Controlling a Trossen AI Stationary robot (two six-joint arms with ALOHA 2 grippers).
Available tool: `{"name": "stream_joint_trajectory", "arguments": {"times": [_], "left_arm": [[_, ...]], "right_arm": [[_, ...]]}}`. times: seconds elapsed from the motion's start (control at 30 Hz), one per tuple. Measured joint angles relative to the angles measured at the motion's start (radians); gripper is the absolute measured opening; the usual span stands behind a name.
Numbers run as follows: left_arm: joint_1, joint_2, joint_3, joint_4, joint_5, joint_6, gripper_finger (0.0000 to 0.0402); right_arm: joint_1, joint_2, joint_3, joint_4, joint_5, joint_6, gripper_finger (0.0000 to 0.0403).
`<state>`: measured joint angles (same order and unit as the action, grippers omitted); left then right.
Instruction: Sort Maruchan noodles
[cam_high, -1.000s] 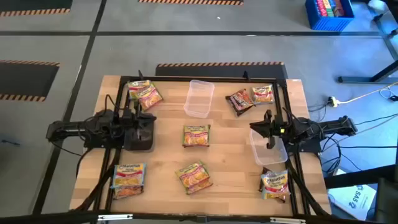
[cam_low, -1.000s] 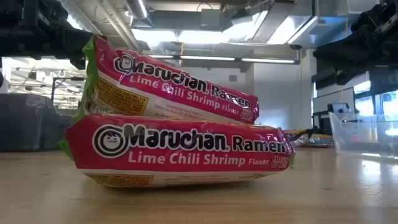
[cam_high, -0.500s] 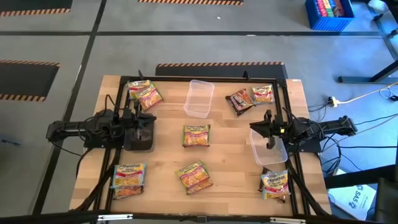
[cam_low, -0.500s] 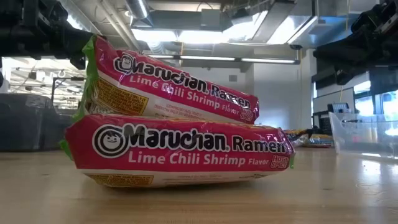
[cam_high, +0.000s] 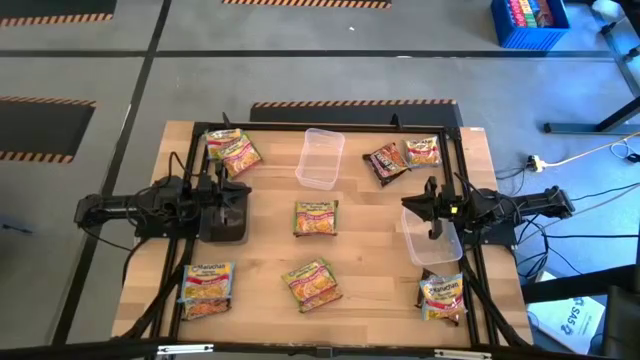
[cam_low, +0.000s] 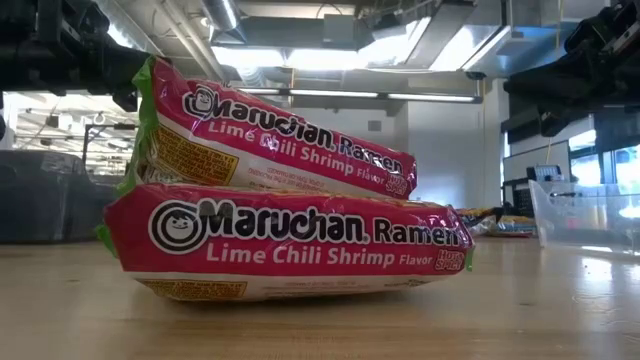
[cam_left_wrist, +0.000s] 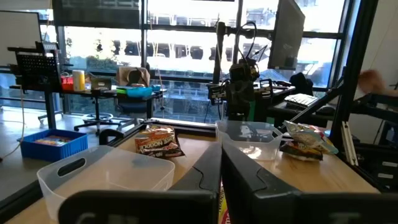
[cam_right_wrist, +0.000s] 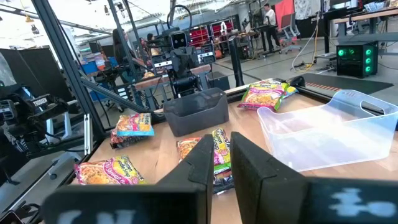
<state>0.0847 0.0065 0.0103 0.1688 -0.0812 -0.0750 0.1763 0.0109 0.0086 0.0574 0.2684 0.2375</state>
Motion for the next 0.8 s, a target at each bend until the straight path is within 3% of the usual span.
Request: {"name": "stream_joint_trajectory", "arguments": {"times": [0.8], "left_arm": [[0.0,0.0,0.0,0.011,-0.001,0.0,0.0005]], "right_arm": [[0.0,0.0,0.0,0.001,0.0,0.0,0.0037]]}}
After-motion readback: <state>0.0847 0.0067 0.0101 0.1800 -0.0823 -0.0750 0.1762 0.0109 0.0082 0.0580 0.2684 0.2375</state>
